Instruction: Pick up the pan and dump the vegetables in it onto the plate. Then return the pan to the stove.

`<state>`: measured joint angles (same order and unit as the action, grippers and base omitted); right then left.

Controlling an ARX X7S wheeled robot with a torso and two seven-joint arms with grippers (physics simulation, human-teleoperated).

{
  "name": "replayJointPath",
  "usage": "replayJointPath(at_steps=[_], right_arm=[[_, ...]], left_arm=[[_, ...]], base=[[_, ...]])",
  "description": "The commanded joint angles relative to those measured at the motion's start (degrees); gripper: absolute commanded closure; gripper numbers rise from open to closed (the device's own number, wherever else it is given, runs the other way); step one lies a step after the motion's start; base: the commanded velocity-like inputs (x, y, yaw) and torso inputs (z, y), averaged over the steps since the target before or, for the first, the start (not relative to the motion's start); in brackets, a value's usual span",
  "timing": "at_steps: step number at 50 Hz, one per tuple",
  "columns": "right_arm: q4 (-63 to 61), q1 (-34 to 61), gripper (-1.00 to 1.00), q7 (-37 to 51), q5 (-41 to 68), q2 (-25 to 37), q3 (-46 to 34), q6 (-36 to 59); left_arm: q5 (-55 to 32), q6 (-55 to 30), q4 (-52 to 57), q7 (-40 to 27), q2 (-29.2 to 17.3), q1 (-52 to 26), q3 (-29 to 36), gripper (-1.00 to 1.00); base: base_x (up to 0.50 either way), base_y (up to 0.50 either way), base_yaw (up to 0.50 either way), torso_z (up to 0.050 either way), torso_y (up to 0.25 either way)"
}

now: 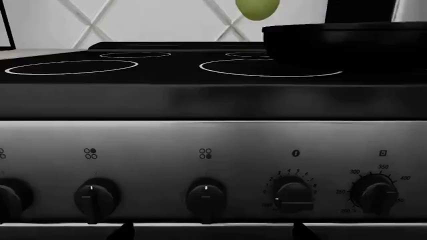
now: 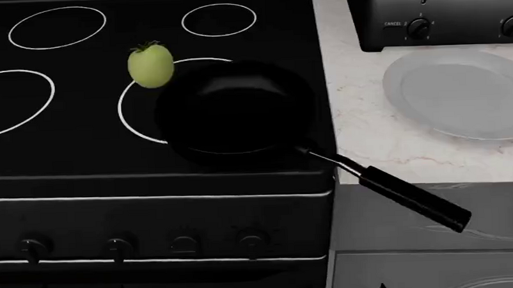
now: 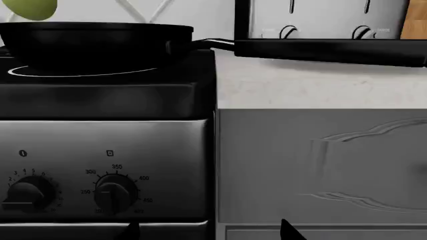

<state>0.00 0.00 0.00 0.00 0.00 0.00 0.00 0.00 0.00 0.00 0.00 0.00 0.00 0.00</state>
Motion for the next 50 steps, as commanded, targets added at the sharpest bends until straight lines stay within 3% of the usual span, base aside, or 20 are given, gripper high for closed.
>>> replayJointPath(at_steps=[1, 18, 21, 30, 50], right_arm=[[-1.05, -0.33, -1.00, 1.17, 1.00, 1.01, -1.15, 0.71], [-1.63, -0.08, -1.00, 4.06, 3.13, 3.46, -4.12, 1.30], [-4.02, -0.50, -1.00, 4.23, 3.48, 3.91, -4.45, 2.41], [-20.42, -0.99, -1.00, 4.37, 2.79, 7.30, -5.59, 18.59], [-42.04, 7.09, -1.00, 2.43, 7.31, 11.67, -5.48, 47.12]], left_arm=[[-1.10, -0.30, 0.43, -1.24, -1.10, 0.11, 1.23, -1.00], [-1.12, 2.89, 1.73, -3.38, -4.46, 1.11, 5.14, -1.00], [-2.68, -1.40, 5.57, -2.47, -5.18, 1.14, 5.32, -1.00], [-3.65, -12.23, 15.15, -0.66, -8.32, -0.56, 6.34, -1.00], [-8.56, -24.40, 23.07, 1.73, -11.27, -4.21, 5.77, -1.00]], base=[[0.00, 0.00, 0.00, 0.000, 0.000], [0.00, 0.00, 0.00, 0.000, 0.000], [0.00, 0.00, 0.00, 0.045, 0.108], [0.00, 0.00, 0.00, 0.045, 0.109], [0.00, 0.00, 0.00, 0.045, 0.110]])
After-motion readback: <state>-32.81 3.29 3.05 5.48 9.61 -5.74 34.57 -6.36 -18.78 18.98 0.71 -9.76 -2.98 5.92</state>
